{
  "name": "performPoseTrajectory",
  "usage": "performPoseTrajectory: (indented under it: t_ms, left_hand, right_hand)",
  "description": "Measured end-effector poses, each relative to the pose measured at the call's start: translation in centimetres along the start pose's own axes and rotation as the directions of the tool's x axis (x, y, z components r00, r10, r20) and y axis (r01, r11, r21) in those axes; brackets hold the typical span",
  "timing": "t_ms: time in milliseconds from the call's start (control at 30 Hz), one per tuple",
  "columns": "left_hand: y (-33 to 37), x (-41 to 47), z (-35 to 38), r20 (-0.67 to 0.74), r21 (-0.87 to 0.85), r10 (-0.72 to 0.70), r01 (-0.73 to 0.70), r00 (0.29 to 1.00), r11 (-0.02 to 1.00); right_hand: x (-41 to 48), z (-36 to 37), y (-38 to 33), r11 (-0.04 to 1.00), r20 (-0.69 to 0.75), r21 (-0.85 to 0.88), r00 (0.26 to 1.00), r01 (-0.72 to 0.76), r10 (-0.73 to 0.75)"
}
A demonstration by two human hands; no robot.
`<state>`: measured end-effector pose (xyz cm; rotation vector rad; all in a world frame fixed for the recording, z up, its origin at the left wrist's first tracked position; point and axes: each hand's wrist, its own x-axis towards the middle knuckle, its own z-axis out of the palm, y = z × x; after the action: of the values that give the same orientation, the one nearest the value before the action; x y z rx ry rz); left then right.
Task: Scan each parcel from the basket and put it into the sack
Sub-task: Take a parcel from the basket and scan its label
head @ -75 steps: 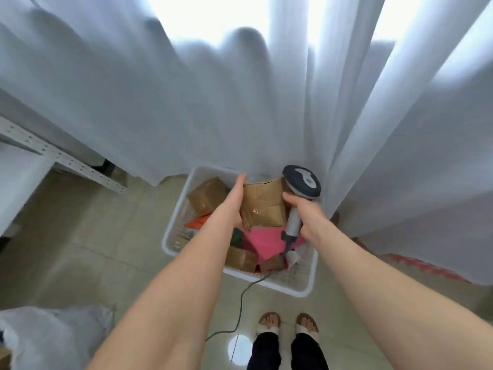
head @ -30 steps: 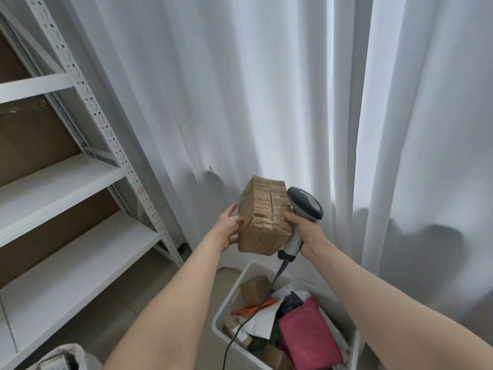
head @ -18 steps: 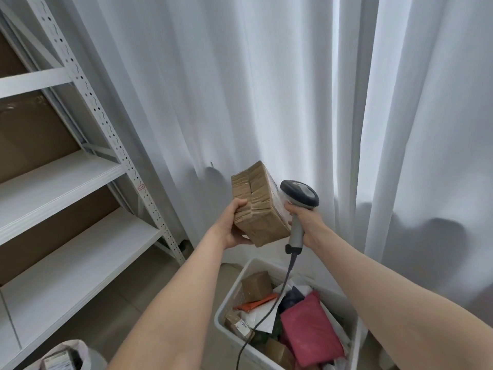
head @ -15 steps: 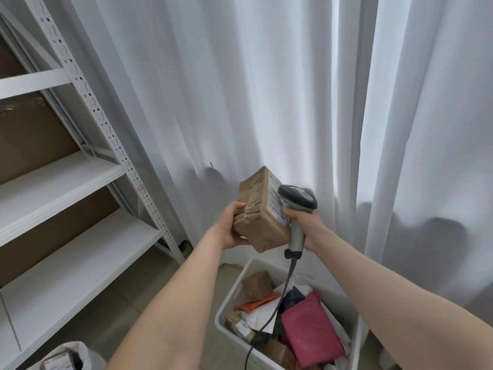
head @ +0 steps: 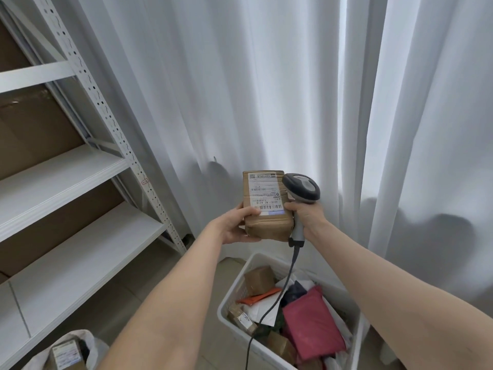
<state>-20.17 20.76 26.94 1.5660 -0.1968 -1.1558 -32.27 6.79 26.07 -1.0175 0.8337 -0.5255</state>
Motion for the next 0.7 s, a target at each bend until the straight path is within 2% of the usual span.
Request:
performPoseTrajectory:
  t_ms: [200, 333, 433, 533, 700]
  left_hand:
    - [-1.2, 0.7, 0.7, -0.199, -0.039, 0.133, -0.144, 0.971, 0.989]
    - [-2.2, 1.0, 0.1, -0.259, -0.067, 0.165, -0.188, 0.952, 0.980]
    - [-2.6, 1.3, 0.1, -0.296, -0.089, 0.171, -0.205, 0.940, 0.975]
    - [-2.5, 1.5, 0.4, -0.325, -0.106, 0.162, -0.206, 0.932, 0.973]
    - [-2.5, 1.3, 0.5, -0.326, -0.114, 0.151, -0.197, 0.933, 0.974]
  right_hand:
    - [-0.7, -1.0, 0.0, 0.984, 0.016, -0.178, 0.999, -0.029, 0.033]
    - [-1.7, -2.0, -0.2, 0.972, 0.172, -0.230, 0.981, -0.046, 0.087]
    - [-2.4, -1.4, -0.1, 0.934, 0.256, -0.353, 0.954, -0.056, 0.154]
    - [-2.8, -0.6, -0.1, 0.913, 0.231, -0.403, 0.959, -0.058, 0.163]
    - [-3.1, 0.6, -0.3, 0.943, 0.152, -0.328, 0.982, -0.056, 0.112]
